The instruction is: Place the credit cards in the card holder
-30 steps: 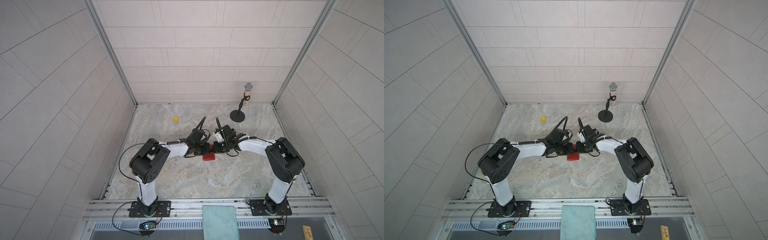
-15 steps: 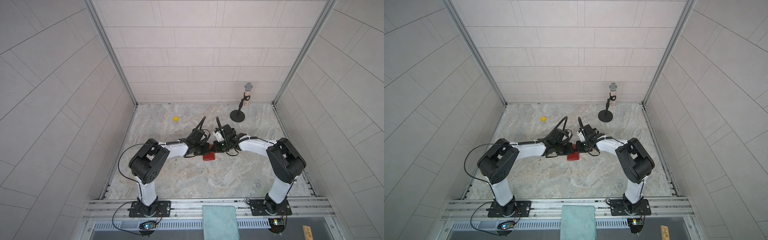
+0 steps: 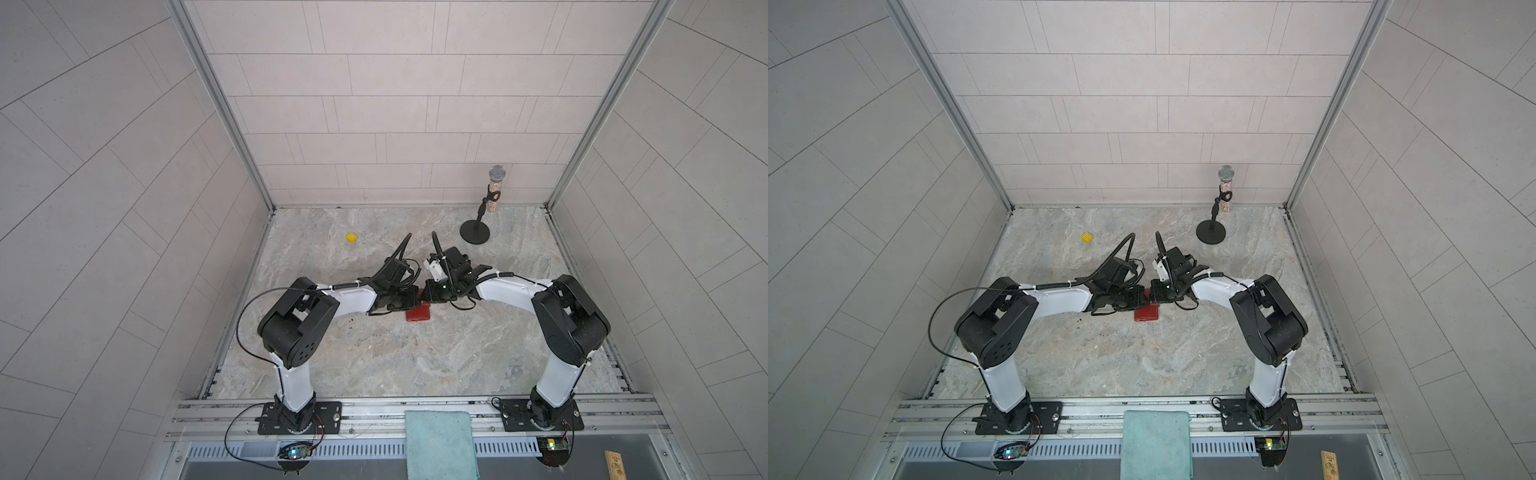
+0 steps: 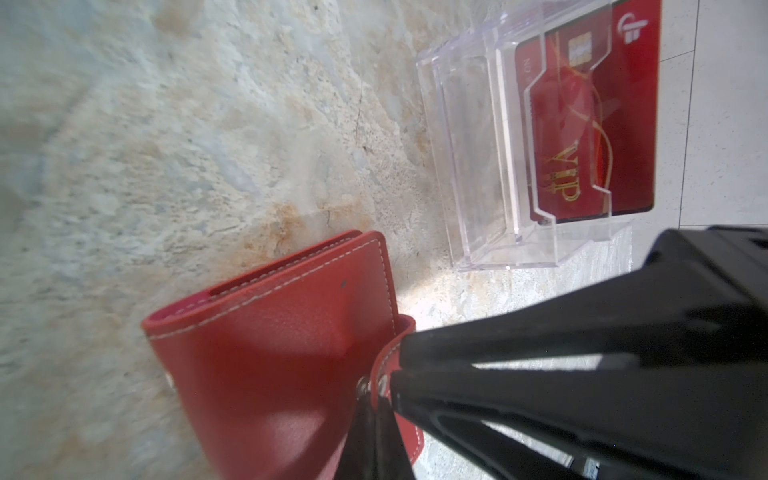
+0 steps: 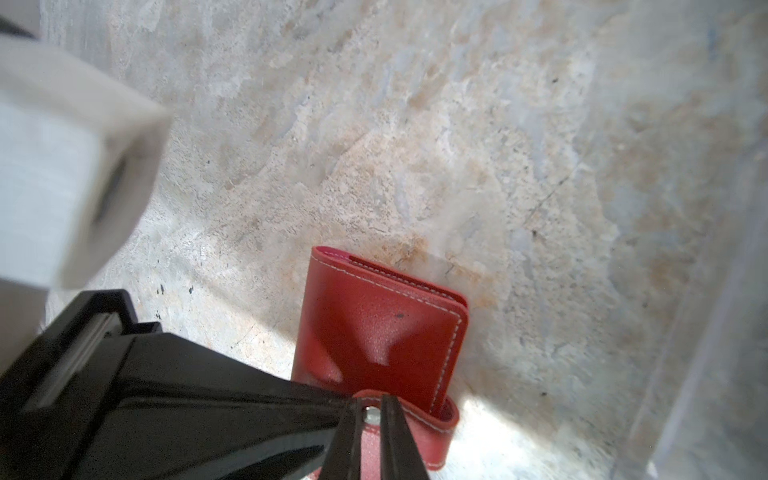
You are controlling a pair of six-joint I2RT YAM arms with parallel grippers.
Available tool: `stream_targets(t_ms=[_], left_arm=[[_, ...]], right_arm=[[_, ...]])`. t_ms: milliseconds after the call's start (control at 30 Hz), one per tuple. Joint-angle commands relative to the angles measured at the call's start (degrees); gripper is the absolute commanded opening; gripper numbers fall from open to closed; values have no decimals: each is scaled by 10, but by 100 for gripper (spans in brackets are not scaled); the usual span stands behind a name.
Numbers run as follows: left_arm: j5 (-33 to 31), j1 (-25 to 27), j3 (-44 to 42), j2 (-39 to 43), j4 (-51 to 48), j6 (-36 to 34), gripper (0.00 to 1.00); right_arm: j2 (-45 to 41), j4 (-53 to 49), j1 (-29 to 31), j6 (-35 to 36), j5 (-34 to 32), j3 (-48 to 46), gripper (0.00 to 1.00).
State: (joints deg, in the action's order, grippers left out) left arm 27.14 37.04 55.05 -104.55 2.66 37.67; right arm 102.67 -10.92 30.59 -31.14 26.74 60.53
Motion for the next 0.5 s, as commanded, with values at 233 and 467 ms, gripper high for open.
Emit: stream_targets(t_ms=[233, 467], left_arm=[[-25, -1, -9, 0, -21, 2, 0], [-24, -2, -11, -4, -21, 4, 0]], right_arm=[[26, -7, 4, 1, 2, 11, 12], [25, -14, 5, 6, -2, 10, 12]])
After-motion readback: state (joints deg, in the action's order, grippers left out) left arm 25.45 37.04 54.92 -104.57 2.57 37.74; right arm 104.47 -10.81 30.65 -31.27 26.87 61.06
